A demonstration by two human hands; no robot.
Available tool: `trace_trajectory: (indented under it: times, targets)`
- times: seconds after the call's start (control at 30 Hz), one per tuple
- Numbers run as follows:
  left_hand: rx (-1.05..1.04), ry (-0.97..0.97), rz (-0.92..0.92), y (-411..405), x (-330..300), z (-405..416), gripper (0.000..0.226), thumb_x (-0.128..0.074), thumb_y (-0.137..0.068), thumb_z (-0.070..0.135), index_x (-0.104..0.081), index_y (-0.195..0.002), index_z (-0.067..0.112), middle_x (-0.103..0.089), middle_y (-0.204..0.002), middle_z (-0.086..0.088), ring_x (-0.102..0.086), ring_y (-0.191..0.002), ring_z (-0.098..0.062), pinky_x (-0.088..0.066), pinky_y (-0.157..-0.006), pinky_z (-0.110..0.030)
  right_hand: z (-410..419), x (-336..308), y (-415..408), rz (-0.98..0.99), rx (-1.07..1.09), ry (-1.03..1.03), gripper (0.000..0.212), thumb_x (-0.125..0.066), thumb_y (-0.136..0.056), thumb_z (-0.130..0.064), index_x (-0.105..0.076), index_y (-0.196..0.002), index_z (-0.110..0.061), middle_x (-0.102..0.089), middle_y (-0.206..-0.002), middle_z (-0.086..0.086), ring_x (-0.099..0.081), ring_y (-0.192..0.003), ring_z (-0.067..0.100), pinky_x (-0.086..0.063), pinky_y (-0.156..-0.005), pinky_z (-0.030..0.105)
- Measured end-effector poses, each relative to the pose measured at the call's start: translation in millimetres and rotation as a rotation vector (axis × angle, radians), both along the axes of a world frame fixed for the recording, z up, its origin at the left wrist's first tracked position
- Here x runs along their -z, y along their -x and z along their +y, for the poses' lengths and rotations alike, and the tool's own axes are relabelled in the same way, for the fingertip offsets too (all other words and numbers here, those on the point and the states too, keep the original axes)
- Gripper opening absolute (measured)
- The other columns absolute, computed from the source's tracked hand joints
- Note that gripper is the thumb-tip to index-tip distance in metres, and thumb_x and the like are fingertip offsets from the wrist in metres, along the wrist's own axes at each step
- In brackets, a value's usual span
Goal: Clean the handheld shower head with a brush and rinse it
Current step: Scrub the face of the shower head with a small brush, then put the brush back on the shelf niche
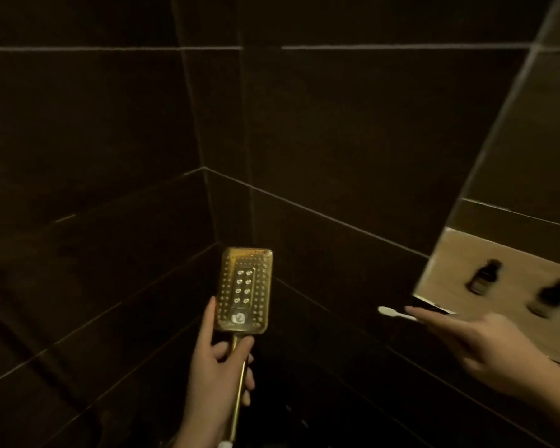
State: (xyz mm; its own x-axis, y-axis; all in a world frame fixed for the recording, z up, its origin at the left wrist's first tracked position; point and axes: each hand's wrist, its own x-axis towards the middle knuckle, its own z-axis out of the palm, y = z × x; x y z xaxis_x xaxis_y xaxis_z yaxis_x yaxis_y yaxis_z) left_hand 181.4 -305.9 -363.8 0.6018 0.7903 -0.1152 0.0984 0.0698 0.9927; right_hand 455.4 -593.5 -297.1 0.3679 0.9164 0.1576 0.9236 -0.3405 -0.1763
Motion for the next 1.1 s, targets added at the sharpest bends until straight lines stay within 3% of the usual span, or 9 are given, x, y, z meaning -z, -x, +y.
trace_trajectory:
  times: [0.13, 0.27, 0.37, 0.53, 0.7, 0.73, 0.83, 1.03, 1.1]
  targets:
    - [0.127, 0.005, -0.024, -30, 3, -13, 0.096, -0.073, -0.093, 0.011, -0.026, -0.130, 0.085, -0.074, -0.076, -0.011, -0.066, -0.052, -0.026, -0.054, -0.043, -0.035, -107, 22, -32, -0.180, 0.272, 0.110, 0.083, -0.087, -0.059, -0.011, -0.056, -0.134, -0.029, -0.074, -0.108, -0.005, -0.069, -0.074, 0.004, -0.059, -0.059, 0.026]
    - [0.200, 0.015, -0.021, -44, 7, -19, 0.095, -0.072, -0.093, 0.008, -0.028, -0.136, 0.080, -0.073, -0.075, -0.013, -0.066, -0.051, -0.029, -0.054, -0.042, -0.036, -205, 62, -71, -0.128, 0.592, 0.179, 0.089, -0.081, -0.067, -0.020, -0.038, -0.142, -0.044, -0.062, -0.126, -0.008, -0.066, -0.100, 0.011, -0.059, -0.077, 0.034]
    - [0.209, 0.019, -0.008, -49, 10, -18, 0.096, -0.072, -0.092, 0.007, -0.029, -0.136, 0.080, -0.072, -0.075, -0.017, -0.066, -0.051, -0.030, -0.055, -0.044, -0.038, -261, 102, -100, -0.099, 0.621, 0.092, 0.053, -0.054, -0.088, -0.039, -0.032, -0.133, -0.057, -0.054, -0.120, -0.018, -0.061, -0.101, 0.008, -0.057, -0.079, 0.036]
    - [0.219, 0.035, 0.017, -52, 15, -17, 0.096, -0.072, -0.092, 0.007, -0.028, -0.142, 0.076, -0.072, -0.078, -0.021, -0.066, -0.050, -0.032, -0.055, -0.043, -0.039, -274, 122, -122, -0.036, 0.868, 0.086, 0.079, -0.085, -0.067, -0.010, -0.045, -0.129, -0.038, -0.050, -0.113, -0.008, -0.060, -0.094, 0.018, -0.056, -0.076, 0.039]
    - [0.227, 0.054, 0.025, -57, 19, -17, 0.097, -0.073, -0.091, 0.004, -0.028, -0.146, 0.071, -0.071, -0.080, -0.024, -0.065, -0.050, -0.032, -0.054, -0.042, -0.038, -228, 91, -107, -0.125, 0.717, 0.101, 0.020, -0.060, -0.088, -0.047, -0.061, -0.102, -0.033, -0.054, -0.095, -0.007, -0.058, -0.073, 0.014, -0.052, -0.059, 0.029]
    - [0.225, 0.053, 0.023, -58, 19, -17, 0.097, -0.073, -0.091, 0.004, -0.029, -0.147, 0.070, -0.071, -0.079, -0.024, -0.065, -0.049, -0.032, -0.054, -0.041, -0.038, -218, 85, -104, -0.162, 0.720, 0.083, 0.018, -0.067, -0.086, -0.040, -0.062, -0.102, -0.033, -0.054, -0.096, -0.003, -0.057, -0.074, 0.013, -0.052, -0.058, 0.031]
    - [0.219, 0.050, 0.027, -59, 21, -15, 0.098, -0.073, -0.091, 0.004, -0.029, -0.145, 0.072, -0.072, -0.073, -0.019, -0.065, -0.049, -0.033, -0.054, -0.041, -0.038, -200, 82, -111, -0.145, 0.729, 0.058, 0.054, -0.087, -0.066, -0.011, -0.070, -0.116, -0.022, -0.051, -0.098, 0.005, -0.047, -0.077, 0.015, -0.043, -0.059, 0.032]
    - [0.185, 0.055, 0.026, -52, 27, -11, 0.098, -0.074, -0.091, 0.003, -0.030, -0.144, 0.073, -0.072, -0.069, -0.016, -0.064, -0.047, -0.031, -0.052, -0.040, -0.037, -212, 100, -129, -0.176, 0.741, 0.010, 0.060, -0.081, -0.072, -0.011, -0.063, -0.127, -0.028, -0.043, -0.095, -0.008, -0.041, -0.079, 0.012, -0.041, -0.059, 0.034]
    - [0.175, 0.058, 0.030, -50, 27, -10, 0.098, -0.074, -0.091, 0.004, -0.029, -0.144, 0.073, -0.072, -0.070, -0.016, -0.065, -0.047, -0.031, -0.053, -0.040, -0.037, -220, 108, -134, -0.164, 0.722, -0.009, 0.050, -0.073, -0.080, -0.020, -0.059, -0.126, -0.033, -0.043, -0.096, -0.011, -0.043, -0.081, 0.013, -0.044, -0.061, 0.036]
